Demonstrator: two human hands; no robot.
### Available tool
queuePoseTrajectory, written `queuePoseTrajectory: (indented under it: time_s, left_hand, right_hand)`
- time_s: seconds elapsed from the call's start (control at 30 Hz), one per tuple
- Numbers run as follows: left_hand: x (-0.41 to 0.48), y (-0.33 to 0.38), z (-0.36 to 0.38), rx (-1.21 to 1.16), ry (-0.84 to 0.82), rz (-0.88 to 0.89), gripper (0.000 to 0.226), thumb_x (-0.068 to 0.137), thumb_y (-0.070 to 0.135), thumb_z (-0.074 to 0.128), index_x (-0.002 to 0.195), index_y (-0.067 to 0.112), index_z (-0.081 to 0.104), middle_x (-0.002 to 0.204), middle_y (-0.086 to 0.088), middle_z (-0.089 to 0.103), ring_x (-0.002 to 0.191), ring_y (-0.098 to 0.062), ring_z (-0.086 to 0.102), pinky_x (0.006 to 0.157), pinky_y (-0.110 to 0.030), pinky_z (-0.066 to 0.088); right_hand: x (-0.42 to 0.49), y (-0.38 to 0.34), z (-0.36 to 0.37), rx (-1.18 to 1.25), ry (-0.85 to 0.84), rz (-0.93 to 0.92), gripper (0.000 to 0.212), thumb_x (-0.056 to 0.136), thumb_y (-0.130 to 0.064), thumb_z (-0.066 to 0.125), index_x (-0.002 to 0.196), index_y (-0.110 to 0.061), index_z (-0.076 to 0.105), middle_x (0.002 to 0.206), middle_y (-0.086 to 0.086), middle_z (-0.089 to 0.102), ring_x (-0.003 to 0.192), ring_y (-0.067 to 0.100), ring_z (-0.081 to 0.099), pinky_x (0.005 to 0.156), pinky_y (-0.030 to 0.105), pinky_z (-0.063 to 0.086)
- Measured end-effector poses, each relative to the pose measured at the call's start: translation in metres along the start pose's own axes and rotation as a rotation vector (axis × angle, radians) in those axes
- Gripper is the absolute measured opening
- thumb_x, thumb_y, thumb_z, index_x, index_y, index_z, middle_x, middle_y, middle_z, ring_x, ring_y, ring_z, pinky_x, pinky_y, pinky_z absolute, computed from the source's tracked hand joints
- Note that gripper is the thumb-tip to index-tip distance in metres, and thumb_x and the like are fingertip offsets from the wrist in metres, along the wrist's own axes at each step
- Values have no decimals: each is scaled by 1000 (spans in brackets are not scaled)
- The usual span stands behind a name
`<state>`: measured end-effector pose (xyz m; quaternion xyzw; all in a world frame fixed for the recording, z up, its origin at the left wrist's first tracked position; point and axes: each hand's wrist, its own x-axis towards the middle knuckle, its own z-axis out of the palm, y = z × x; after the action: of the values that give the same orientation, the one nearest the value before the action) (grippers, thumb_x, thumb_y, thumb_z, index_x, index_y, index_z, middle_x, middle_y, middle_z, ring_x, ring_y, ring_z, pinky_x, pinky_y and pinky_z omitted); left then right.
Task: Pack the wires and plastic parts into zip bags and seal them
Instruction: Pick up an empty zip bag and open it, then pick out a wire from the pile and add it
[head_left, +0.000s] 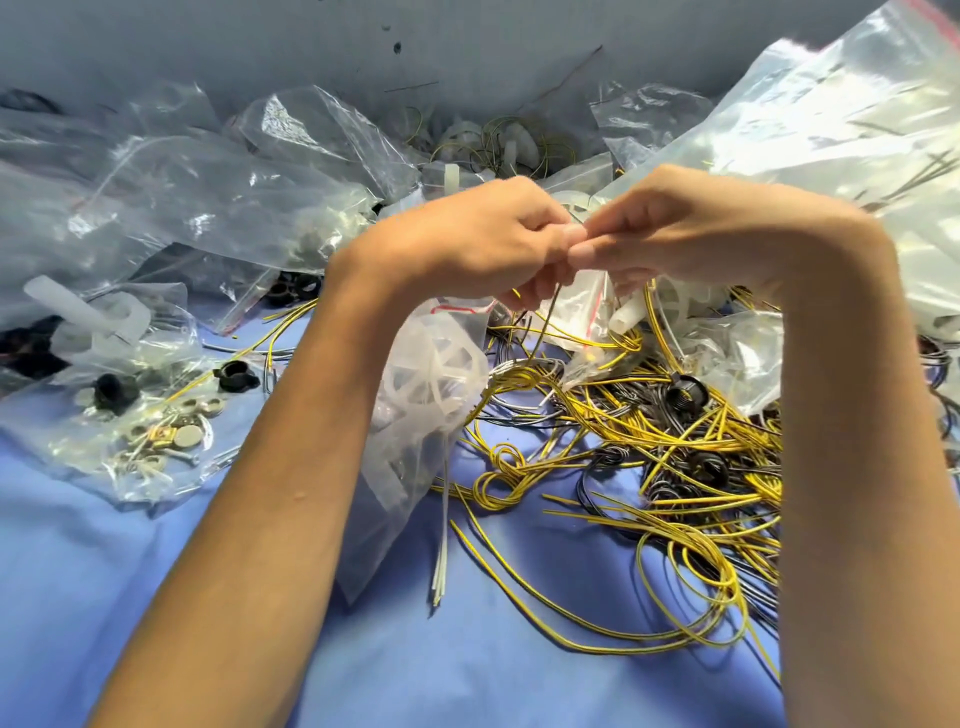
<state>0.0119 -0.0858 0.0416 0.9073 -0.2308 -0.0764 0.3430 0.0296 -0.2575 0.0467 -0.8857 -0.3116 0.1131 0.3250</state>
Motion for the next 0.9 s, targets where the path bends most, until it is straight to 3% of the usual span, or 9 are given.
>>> queuePoseTrajectory:
  time_s: [0.13, 0.23, 0.3, 0.5, 0.6, 0.67, 0.73, 0.83, 0.9]
  left_hand:
    - [-4, -5, -2, 24, -215, -155, 29, 98, 18, 42, 83, 5, 63, 72, -3, 63, 70, -17, 60, 68, -24, 48]
    - [-7, -7, -3, 345, -340, -155, 33, 79, 48, 62, 78, 16, 68, 60, 10, 57, 57, -4, 52, 55, -15, 41]
    - [-8, -9, -4, 473, -337, -102, 32, 75, 49, 67, 74, 17, 64, 55, 10, 54, 52, -7, 45, 51, -21, 36]
    - [-5, -9, -5, 376, -121, 76, 13, 85, 24, 66, 79, 12, 69, 72, -8, 67, 70, -30, 59, 67, -39, 49]
    - [-5, -4, -6, 261, 21, 170, 7, 85, 15, 65, 81, 11, 70, 78, -17, 66, 67, -27, 57, 68, -45, 49]
    - [-4, -1, -7, 192, 102, 208, 10, 79, 11, 61, 81, 14, 70, 76, -16, 67, 69, -26, 62, 66, -45, 53]
    - [-5, -1, -8, 144, 182, 252, 22, 72, 10, 56, 87, 9, 72, 76, -17, 68, 72, -28, 66, 64, -45, 54]
    - [-6, -1, -12, 60, 312, 319, 14, 81, 6, 61, 89, 1, 70, 76, -24, 66, 63, -29, 60, 58, -47, 51]
    - [-7, -1, -14, 19, 375, 330, 10, 84, 5, 62, 89, 0, 69, 79, -24, 67, 65, -30, 62, 59, -47, 51]
  right_hand:
    - [-1, 0, -2, -97, 125, 18, 31, 93, -31, 56, 77, -8, 67, 54, -2, 45, 51, 3, 40, 44, 8, 30]
    - [-1, 4, -4, -157, 196, 56, 32, 96, -29, 53, 73, -9, 64, 57, -5, 51, 51, 5, 42, 39, 8, 27]
    - [-2, 6, -4, -152, 212, 80, 33, 96, -29, 52, 72, -10, 64, 58, -5, 54, 52, 5, 44, 42, 8, 31]
    - [-6, 8, -8, -53, 159, 126, 26, 94, -33, 55, 85, -16, 72, 74, -3, 72, 70, 9, 67, 86, 35, 52]
    - [-6, 0, -2, -12, 31, 119, 55, 74, -63, 53, 98, -17, 72, 88, -7, 75, 85, 6, 70, 91, 32, 53]
    - [-3, -4, 3, 35, -31, 96, 68, 59, -70, 50, 100, -19, 71, 97, -6, 74, 94, 7, 69, 94, 35, 51]
    - [0, -6, 7, 121, -49, 45, 61, 59, -65, 53, 100, -23, 68, 105, -4, 72, 101, 7, 67, 96, 37, 51]
    - [2, -7, 11, 208, -9, -53, 44, 68, -46, 62, 105, -23, 63, 114, 4, 68, 110, 12, 64, 95, 34, 52]
    - [2, -8, 12, 255, 20, -108, 31, 76, -35, 63, 105, -24, 60, 109, 5, 70, 106, 15, 66, 93, 34, 53]
